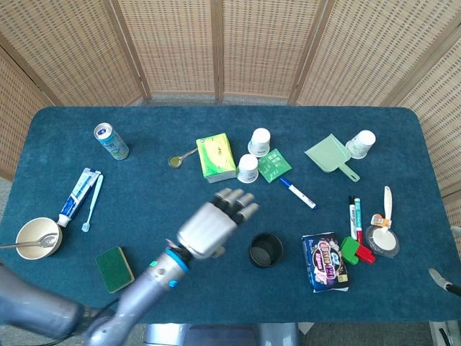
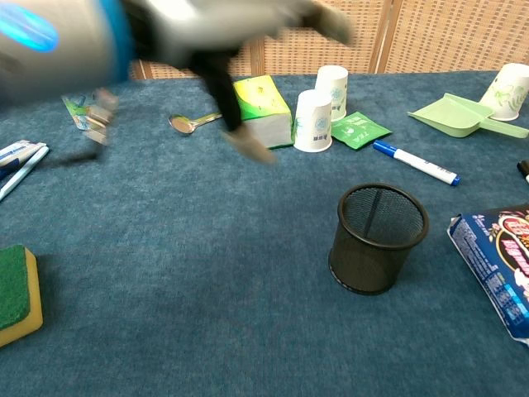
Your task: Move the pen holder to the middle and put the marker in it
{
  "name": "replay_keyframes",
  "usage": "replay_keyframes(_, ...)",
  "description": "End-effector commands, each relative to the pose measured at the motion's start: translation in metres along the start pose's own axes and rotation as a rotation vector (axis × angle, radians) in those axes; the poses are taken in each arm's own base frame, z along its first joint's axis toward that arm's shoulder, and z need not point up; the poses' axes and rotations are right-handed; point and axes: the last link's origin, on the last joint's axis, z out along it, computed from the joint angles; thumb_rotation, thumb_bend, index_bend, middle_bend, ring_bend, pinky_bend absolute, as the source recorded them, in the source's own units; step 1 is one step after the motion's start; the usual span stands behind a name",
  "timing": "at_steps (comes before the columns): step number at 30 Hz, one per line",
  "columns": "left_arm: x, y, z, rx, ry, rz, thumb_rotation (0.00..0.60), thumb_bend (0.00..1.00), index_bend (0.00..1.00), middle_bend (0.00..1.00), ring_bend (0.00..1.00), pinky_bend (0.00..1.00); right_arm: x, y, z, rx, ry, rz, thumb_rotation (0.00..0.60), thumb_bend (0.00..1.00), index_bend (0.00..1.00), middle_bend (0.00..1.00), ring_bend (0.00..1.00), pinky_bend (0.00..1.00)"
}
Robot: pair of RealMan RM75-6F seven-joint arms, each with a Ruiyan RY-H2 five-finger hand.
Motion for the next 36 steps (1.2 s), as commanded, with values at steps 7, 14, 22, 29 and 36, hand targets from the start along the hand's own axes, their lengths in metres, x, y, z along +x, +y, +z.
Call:
replay_keyframes(7,0.001,-0.134,-0.093,0.299,0.026,0.006,0.6,0.09,0.08,0.0,0.0,0.11,-0.009,-0.007,0.0,0.01,-0.015,-0.043,0.6,0.0,0.24,0.0,0.0,0.04)
replay_keyframes(14,-0.011,-0.186,-0.151,0.463,0.009,0.029,0.6,0.09,0.09,0.0,0.0,0.09,-0.011,-0.011,-0.002,0.015,-0.01,-0.057,0.6,0.0,0.24,0.0,0.0,0.04)
replay_keyframes(22,-0.027,-0.196,-0.242,0.646,0.068,-0.15,0.6,0.09,0.12,0.0,0.0,0.03,-0.019,-0.017,0.002,0.018,-0.027,-0.084,0.6,0.0,0.24,0.0,0.0,0.04)
replay_keyframes(29,-0.032,-0.193,-0.275,0.694,0.074,-0.234,0.6,0.09,0.18,0.0,0.0,0.03,-0.022,-0.04,0.015,0.069,-0.04,-0.173,0.6,0.0,0.25,0.0,0.0,0.04)
replay_keyframes(36,-0.036,-0.197,-0.28,0.687,0.07,-0.267,0.6,0.09,0.18,0.0,0.0,0.03,-0.03,-0.075,0.043,0.116,-0.072,-0.242,0.6,0.04,0.27,0.0,0.0,0.04)
